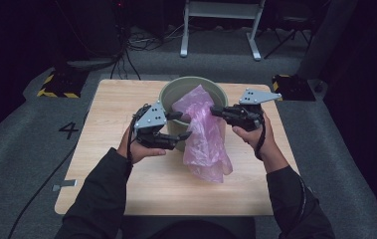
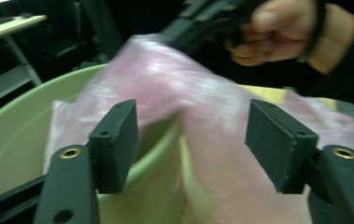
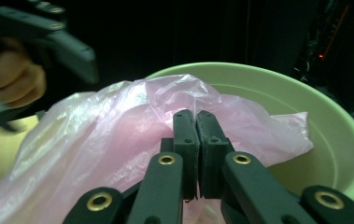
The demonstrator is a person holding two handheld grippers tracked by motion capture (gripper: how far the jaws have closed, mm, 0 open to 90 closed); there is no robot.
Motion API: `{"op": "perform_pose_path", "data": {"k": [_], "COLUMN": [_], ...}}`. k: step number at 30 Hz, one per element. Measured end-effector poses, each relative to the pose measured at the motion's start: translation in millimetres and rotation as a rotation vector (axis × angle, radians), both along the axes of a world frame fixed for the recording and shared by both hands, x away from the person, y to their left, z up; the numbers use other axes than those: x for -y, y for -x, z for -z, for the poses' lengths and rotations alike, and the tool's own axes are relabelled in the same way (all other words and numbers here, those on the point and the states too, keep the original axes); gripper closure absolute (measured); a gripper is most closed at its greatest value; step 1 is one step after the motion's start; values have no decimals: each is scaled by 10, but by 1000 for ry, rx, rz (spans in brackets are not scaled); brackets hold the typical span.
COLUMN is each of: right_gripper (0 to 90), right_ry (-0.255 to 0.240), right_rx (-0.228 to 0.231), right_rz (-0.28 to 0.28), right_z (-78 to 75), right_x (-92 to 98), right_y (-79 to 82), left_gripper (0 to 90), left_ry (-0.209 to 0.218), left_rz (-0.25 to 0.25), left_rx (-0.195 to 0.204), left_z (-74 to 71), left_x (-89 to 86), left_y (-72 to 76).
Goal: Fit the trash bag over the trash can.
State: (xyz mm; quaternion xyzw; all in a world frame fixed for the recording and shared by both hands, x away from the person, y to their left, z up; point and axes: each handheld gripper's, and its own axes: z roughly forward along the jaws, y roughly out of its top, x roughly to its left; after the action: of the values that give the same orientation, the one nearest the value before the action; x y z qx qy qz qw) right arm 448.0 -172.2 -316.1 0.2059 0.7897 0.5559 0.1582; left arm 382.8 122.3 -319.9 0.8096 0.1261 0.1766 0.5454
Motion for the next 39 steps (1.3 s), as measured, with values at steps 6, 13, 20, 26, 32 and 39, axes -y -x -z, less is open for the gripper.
{"op": "perform_pose_path", "data": {"k": [6, 13, 20, 26, 32, 39], "right_gripper": [882, 882, 874, 878, 876, 871], "right_ry": [21, 47, 68, 109, 135, 129], "right_rx": [-24, -37, 3, 16, 14, 3], "right_rz": [26, 41, 34, 35, 36, 45], "right_z": [-34, 18, -2, 13, 45, 78], "right_x": [-28, -74, -172, -222, -251, -248], "right_y": [-125, -204, -162, -180, -216, -252], "left_gripper": [329, 512, 847, 714, 289, 424], "left_ry": [-10, -51, -97, -83, -88, -149], "left_rz": [50, 17, -39, -24, 12, -49], "left_rx": [-2, 1, 69, 53, -17, 42], "left_z": [11, 108, 78, 101, 150, 109], "left_x": [88, 208, 276, 307, 393, 497], "left_y": [85, 38, 15, -61, -56, -84]}}
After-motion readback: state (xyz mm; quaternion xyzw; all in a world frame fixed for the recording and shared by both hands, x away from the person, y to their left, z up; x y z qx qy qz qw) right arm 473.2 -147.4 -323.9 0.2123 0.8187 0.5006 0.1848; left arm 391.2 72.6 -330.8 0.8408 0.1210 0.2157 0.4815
